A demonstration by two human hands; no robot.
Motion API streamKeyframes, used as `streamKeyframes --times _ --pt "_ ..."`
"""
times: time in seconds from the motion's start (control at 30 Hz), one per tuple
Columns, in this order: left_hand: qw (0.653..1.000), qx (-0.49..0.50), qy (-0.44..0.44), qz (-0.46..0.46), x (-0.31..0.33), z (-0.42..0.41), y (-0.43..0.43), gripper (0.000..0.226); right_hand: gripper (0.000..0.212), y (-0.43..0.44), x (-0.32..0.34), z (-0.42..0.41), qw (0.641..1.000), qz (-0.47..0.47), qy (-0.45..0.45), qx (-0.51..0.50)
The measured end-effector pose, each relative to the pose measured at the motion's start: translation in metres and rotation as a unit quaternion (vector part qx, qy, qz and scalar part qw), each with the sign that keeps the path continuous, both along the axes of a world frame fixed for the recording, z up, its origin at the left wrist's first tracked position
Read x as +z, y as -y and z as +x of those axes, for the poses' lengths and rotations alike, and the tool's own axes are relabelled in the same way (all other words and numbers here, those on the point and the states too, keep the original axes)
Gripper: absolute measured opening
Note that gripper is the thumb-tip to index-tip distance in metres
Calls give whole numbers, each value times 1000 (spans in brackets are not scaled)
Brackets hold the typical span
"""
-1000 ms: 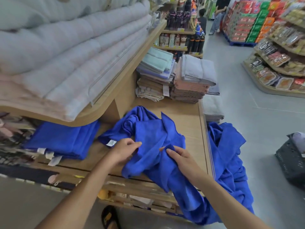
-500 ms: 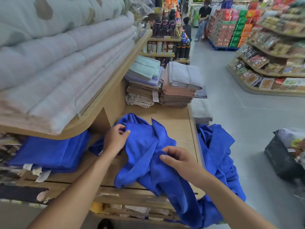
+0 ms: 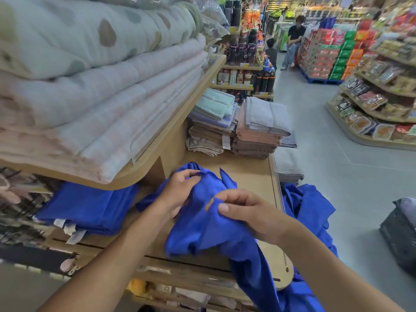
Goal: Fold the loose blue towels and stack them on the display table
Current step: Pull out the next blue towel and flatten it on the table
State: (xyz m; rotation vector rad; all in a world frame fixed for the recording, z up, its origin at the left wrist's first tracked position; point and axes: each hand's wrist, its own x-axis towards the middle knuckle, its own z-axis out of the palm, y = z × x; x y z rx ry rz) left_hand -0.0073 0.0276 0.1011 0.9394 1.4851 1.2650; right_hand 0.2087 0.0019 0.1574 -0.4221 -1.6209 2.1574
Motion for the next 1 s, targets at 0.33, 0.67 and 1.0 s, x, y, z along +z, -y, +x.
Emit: streamKeyframes --times 0.33,0.67,1.0 --pt "993 -34 108 7 41 26 25 16 18 -32 -10 -20 895 287 120 -319" --pt "992 -42 121 11 49 29 33 15 10 -25 -3 -16 897 280 97 -327" --pt "987 -98 -1 124 84 41 50 20 6 -26 7 -21 834 319 74 -443"
